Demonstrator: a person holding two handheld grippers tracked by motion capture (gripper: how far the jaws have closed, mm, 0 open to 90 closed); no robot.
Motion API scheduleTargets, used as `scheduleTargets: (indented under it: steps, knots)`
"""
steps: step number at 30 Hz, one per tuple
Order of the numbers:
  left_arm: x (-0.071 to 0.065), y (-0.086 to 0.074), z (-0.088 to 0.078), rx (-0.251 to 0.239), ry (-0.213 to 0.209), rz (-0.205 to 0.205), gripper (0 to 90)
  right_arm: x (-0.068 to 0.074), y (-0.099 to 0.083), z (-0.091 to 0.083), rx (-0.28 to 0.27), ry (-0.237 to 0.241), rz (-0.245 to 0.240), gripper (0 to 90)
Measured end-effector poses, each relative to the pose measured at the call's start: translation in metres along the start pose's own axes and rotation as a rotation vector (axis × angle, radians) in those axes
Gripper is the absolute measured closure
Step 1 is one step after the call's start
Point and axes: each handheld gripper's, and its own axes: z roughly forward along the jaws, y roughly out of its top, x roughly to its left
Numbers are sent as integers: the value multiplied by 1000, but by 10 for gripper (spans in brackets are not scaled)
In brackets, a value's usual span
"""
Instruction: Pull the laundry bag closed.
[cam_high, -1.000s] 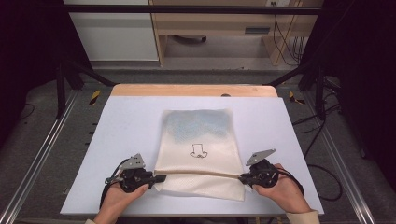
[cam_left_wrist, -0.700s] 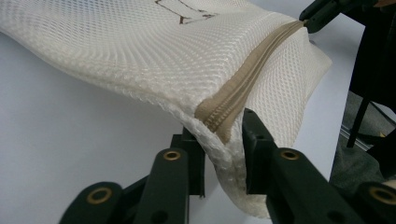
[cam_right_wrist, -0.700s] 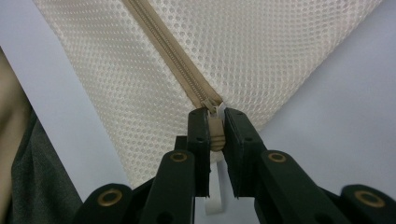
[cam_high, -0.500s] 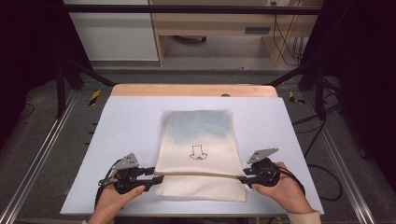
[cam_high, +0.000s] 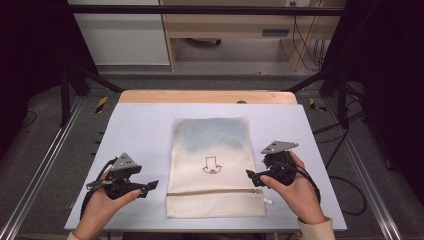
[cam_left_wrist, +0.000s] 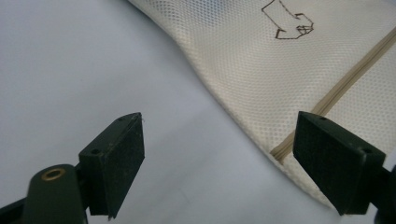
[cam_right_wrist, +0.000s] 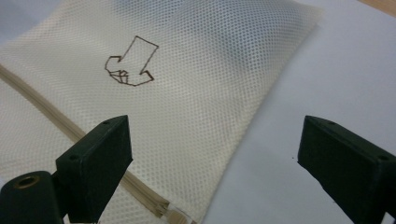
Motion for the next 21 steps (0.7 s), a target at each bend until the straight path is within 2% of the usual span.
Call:
scheduleTargets:
  steps: [2, 6, 8, 13, 17, 19, 21]
  knots:
    - [6, 3, -3, 10, 21, -4, 163, -5, 0, 0, 13, -15, 12, 104]
    - [16, 6, -7, 70, 45, 32, 136, -22, -5, 0, 54, -42, 38, 106]
    - [24, 3, -6, 104, 42, 30, 132, -30, -9, 0, 71, -56, 58, 112]
    - [42, -9, -7, 147, 91, 56, 108, -50, -26, -6, 80, -108, 113, 120]
    - [57, -23, -6, 163, 106, 16, 96, -57, -46, -8, 122, -126, 139, 111]
    - [63, -31, -7, 152, 121, -5, 82, -60, -57, -8, 136, -138, 153, 105]
    - [67, -37, -7, 132, 101, -28, 76, -61, -65, -9, 142, -138, 182, 108]
